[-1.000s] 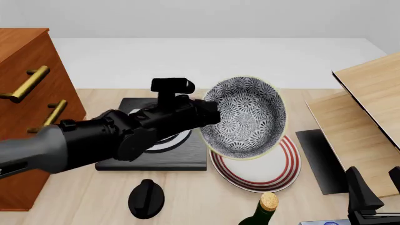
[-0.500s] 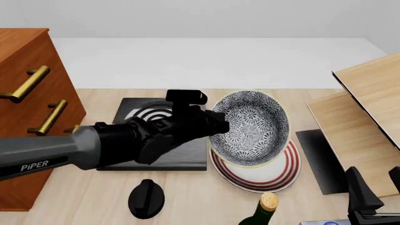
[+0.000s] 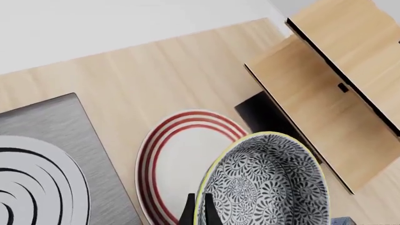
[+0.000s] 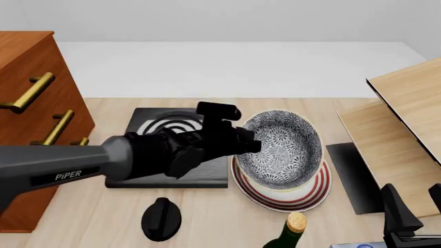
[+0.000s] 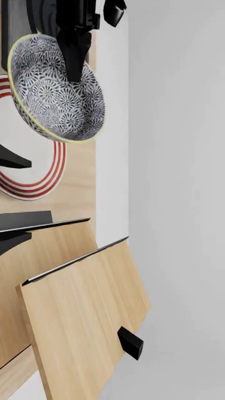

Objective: Pick up the akita bowl and put it on the plate.

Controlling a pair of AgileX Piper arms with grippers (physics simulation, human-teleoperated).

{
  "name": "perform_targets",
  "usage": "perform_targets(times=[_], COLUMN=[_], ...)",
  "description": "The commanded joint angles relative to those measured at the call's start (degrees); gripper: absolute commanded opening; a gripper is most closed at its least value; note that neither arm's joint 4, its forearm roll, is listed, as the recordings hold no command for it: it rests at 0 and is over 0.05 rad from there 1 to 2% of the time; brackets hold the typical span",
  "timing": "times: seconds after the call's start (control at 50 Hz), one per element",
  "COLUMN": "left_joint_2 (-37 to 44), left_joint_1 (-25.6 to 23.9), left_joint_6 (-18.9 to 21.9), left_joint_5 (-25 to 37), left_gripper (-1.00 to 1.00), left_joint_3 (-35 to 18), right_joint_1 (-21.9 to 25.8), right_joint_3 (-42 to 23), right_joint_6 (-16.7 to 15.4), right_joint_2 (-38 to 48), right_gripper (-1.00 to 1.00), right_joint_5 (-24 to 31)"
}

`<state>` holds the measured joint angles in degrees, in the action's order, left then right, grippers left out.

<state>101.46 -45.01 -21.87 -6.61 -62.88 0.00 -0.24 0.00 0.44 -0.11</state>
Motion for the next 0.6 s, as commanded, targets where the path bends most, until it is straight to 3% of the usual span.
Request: perform_targets(times=[0.02,0.6], left_joint_2=[1.48,6.20], left_joint_1=[0.25,-0.57], left_joint_6=[1.75,1.85], left_joint_5=[2.54,1.53], left_gripper=[-1.00,-1.00], left_joint_3=[-2.74,-4.08], right_joint_1=[0.00,-0.01], right_joint_3=[0.00,0.00], right_joint_6=[0.00,0.01], right_joint_2=[0.01,0.00], right_gripper=[1.00,1.00], right_joint_5=[0.00,0.00])
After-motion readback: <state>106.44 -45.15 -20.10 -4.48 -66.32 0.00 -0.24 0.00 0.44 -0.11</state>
